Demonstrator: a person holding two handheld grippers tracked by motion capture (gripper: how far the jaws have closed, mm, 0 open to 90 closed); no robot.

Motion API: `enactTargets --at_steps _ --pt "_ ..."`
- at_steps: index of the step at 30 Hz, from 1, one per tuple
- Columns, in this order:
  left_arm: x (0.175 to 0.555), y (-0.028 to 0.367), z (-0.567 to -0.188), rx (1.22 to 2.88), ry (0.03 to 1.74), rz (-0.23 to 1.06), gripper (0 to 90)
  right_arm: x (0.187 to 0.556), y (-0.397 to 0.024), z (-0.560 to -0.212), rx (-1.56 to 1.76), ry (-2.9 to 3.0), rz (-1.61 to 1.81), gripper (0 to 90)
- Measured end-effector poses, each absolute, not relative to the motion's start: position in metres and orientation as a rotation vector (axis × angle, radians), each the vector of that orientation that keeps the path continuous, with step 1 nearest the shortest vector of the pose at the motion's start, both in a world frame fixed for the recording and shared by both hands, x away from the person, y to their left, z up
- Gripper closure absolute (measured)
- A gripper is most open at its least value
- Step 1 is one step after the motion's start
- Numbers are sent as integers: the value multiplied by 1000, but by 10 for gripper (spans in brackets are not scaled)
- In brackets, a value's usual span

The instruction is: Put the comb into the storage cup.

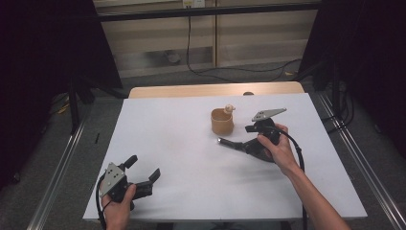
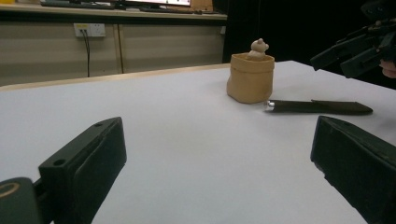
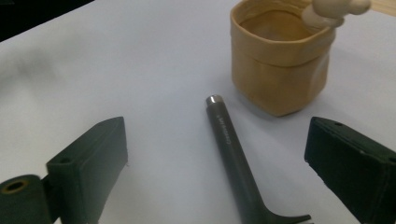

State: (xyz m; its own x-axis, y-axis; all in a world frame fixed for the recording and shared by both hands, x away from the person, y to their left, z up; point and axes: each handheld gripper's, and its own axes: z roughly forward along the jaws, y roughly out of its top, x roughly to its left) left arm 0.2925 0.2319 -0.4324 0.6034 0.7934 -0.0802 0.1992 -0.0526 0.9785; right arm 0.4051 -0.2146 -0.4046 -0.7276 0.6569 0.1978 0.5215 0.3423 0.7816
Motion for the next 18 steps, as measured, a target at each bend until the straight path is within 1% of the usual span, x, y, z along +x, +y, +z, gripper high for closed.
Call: enactTargets --at_steps 1,4,9,11,13,15,18 --pt "293 232 -432 1586 853 597 34 405 -215 -405 1078 2446 1322 38" --pt "292 232 -432 1585 854 595 34 405 -217 -405 1039 2428 1264 90" --pt "292 230 -433 1596 837 581 34 405 -219 -405 1073 2379 1141 100" --pt "292 230 -433 1602 834 580 34 405 -219 -405 1092 2387 1078 93" --pt "292 230 -433 1604 834 579 34 405 -218 -406 1119 2406 1083 37" --pt "292 230 -433 1600 835 583 34 406 -218 -407 1129 2436 1102 63" --pt "293 229 -433 1599 839 578 34 413 -216 -408 1124 2489 1086 29"
